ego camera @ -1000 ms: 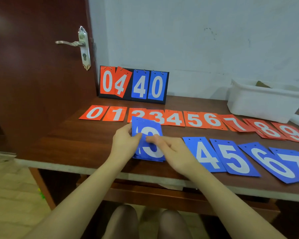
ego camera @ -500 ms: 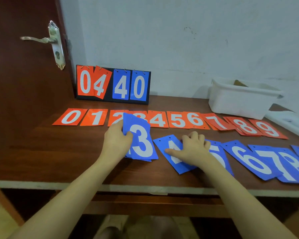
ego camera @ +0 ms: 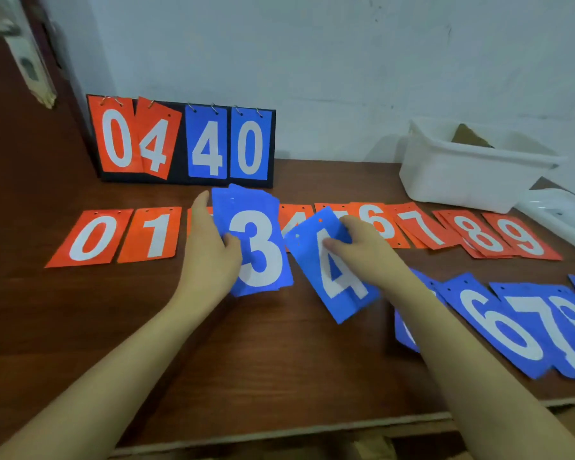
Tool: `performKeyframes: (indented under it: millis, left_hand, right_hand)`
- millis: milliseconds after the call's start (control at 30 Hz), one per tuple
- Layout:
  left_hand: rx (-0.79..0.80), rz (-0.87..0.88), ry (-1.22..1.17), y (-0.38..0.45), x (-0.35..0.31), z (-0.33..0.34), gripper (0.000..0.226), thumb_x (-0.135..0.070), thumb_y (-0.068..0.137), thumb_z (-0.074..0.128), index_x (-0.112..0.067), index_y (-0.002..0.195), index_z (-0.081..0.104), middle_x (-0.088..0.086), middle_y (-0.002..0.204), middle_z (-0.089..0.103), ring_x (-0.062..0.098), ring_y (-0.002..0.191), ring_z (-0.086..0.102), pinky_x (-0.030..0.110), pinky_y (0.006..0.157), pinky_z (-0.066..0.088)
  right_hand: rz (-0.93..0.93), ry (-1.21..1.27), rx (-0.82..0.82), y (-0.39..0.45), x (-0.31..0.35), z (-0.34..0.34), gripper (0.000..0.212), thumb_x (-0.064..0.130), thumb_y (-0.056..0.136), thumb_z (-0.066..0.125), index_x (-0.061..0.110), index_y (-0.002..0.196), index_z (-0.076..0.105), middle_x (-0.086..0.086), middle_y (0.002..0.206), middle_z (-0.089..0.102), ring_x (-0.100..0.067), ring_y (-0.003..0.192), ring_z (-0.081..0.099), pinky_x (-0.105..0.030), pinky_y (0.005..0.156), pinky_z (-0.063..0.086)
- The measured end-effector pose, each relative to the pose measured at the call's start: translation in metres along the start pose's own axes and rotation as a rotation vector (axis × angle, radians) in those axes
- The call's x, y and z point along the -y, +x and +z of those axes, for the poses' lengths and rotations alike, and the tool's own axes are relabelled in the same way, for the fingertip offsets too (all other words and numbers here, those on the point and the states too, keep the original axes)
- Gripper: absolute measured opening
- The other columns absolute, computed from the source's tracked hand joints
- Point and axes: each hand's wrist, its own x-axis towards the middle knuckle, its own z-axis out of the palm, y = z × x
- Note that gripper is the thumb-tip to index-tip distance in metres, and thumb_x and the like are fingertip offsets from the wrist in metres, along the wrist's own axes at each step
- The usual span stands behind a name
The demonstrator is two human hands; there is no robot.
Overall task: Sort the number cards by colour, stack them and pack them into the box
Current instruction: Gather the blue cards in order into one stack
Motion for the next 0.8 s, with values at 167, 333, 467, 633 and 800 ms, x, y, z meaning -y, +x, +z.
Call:
performKeyframes:
  millis: [167,333,467,633,800]
  left_hand:
    - [-0.015,-0.05,-0.063,0.027,-0.004,0.001,0.055,0.007,0.086,0.045,-0.018,0.134,0.035,0.002,0.129,0.052,0.016,0.12,0.05,0.04,0.098,0.048]
    - [0.23,-0.187,-0.098,0.03,-0.025,0.017,0.047,0.002,0.092,0.037,-0.02,0.134,0.04,-0.001,0.12,0.051,0.016,0.107,0.053,0.032,0.089,0.046]
    - [0.403,-0.198,-0.079,0.025,-0.039,0.023,0.042,-0.014,0.094,0.043,-0.019,0.135,0.042,0.003,0.129,0.052,0.019,0.117,0.052,0.045,0.1,0.044]
    - [0.453,-0.28,0.06,0.01,-0.055,0.024,0.053,-0.012,0.093,0.051,-0.016,0.143,0.033,0.006,0.138,0.044,0.019,0.128,0.042,0.038,0.107,0.037]
    - [0.464,-0.415,0.089,-0.003,-0.066,0.038,0.047,-0.017,0.096,0.046,-0.019,0.141,0.033,0.002,0.131,0.045,0.007,0.109,0.047,0.02,0.076,0.046]
  right_hand:
    - [0.2,0.506,-0.189,0.023,0.01,0.005,0.022,0.017,0.092,0.052,0.0,0.105,0.056,-0.018,0.099,0.066,-0.033,0.089,0.066,-0.043,0.078,0.055]
    - [0.316,0.719,-0.089,0.027,0.027,0.029,0.002,0.016,0.093,0.056,0.015,0.093,0.055,-0.002,0.092,0.065,-0.019,0.083,0.067,-0.035,0.069,0.056]
    - [0.355,0.726,-0.125,0.017,0.039,0.027,0.016,0.015,0.089,0.062,0.019,0.085,0.047,-0.001,0.086,0.057,-0.022,0.083,0.063,-0.033,0.068,0.054]
    - [0.446,0.22,-0.275,-0.015,0.014,-0.009,0.03,0.031,0.089,0.06,0.019,0.115,0.051,-0.001,0.104,0.057,-0.022,0.098,0.055,-0.036,0.081,0.048]
    - [0.85,-0.402,-0.173,-0.066,-0.046,-0.047,0.062,0.047,0.081,0.064,0.001,0.12,0.049,-0.02,0.129,0.045,-0.04,0.124,0.038,-0.049,0.104,0.03]
